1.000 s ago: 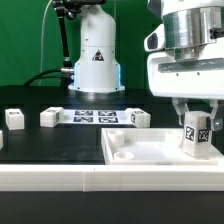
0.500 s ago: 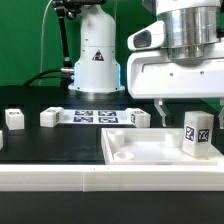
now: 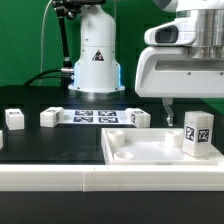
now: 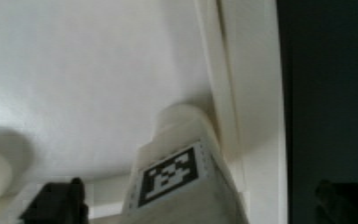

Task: Assemble one leg

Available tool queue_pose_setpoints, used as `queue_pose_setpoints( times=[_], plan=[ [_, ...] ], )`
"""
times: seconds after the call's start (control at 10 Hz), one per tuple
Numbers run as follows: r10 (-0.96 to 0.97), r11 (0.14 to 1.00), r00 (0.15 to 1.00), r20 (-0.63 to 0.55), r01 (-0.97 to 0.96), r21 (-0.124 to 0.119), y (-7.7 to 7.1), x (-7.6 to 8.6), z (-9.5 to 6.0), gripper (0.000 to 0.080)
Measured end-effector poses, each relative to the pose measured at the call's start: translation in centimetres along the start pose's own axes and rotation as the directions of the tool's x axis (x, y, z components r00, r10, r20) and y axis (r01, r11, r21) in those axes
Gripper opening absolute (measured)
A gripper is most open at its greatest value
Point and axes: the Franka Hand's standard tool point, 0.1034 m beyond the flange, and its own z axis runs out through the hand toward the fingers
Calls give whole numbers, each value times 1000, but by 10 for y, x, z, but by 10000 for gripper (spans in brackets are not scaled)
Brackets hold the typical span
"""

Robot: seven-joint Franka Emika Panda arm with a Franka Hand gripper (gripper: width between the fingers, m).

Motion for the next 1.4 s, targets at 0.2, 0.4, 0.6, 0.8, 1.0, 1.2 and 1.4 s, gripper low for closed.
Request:
queue_pose_setpoints(
  times=[0.2, 0.4, 0.6, 0.8, 1.0, 1.2, 1.4],
  plan=[
    [-94, 996, 996, 1, 94, -1, 2, 1, -1, 649],
    [-187, 982, 982, 1, 187, -1, 2, 1, -1, 649],
    [-186, 983, 983, 1, 186, -1, 2, 1, -1, 488],
    [-172, 985, 985, 1, 172, 0, 2, 1, -1, 340],
    [-158, 987, 987, 1, 158, 0, 2, 1, -1, 291],
    [58, 998, 998, -6, -58, 16, 2, 2, 0, 291],
    [290, 957, 957, -17, -290, 30, 0, 2, 0, 291]
  ],
)
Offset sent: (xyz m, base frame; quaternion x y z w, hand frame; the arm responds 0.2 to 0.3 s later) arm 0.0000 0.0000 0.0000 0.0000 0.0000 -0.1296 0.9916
